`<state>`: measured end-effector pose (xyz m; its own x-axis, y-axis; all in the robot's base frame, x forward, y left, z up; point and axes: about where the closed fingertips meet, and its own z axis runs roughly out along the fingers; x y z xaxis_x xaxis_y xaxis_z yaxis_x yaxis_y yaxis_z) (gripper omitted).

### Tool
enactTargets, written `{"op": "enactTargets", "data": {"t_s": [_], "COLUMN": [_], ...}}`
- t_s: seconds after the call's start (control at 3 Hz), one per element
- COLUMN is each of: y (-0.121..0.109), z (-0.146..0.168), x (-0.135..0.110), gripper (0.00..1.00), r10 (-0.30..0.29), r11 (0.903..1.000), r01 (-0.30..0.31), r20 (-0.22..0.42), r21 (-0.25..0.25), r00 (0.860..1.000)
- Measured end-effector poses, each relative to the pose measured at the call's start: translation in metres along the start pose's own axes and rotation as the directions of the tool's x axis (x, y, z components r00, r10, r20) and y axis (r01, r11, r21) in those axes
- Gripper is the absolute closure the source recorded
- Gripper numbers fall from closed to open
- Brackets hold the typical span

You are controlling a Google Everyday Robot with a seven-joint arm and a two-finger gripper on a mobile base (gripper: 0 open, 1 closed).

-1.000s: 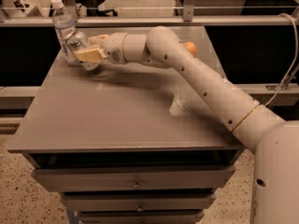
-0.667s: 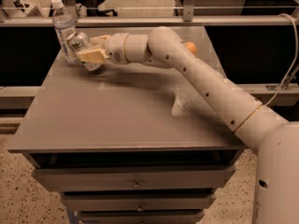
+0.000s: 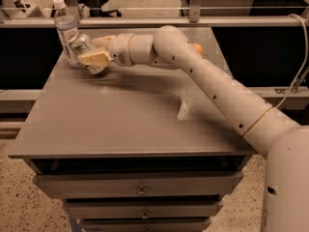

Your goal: Move 7up can near blue plastic bottle

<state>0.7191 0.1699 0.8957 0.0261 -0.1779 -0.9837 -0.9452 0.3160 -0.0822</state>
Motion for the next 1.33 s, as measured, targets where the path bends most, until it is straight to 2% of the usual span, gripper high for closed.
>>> {"op": "enactTargets", "data": {"t_s": [0.33, 0.67, 1.0, 1.33], "y": [0.001, 0.001, -0.002, -0.002], "z": [-0.001, -0.002, -0.018, -0.052], "x": [0.001, 0.002, -0.005, -0.024], "gripper": [0.00, 0.00, 0.00, 0.00], "r10": [-0.001, -0.001, -0.015, -0.046], "r11": [1.0000, 1.0000, 0.9994, 0.9972], "r01": [0.001, 0.001, 0.016, 0.051], "r20": [-0.004, -0.006, -0.023, -0.087], "r21": [-0.001, 0.003, 0.029, 0.054], "r00": [1.000, 1.000, 1.000, 0.995]}}
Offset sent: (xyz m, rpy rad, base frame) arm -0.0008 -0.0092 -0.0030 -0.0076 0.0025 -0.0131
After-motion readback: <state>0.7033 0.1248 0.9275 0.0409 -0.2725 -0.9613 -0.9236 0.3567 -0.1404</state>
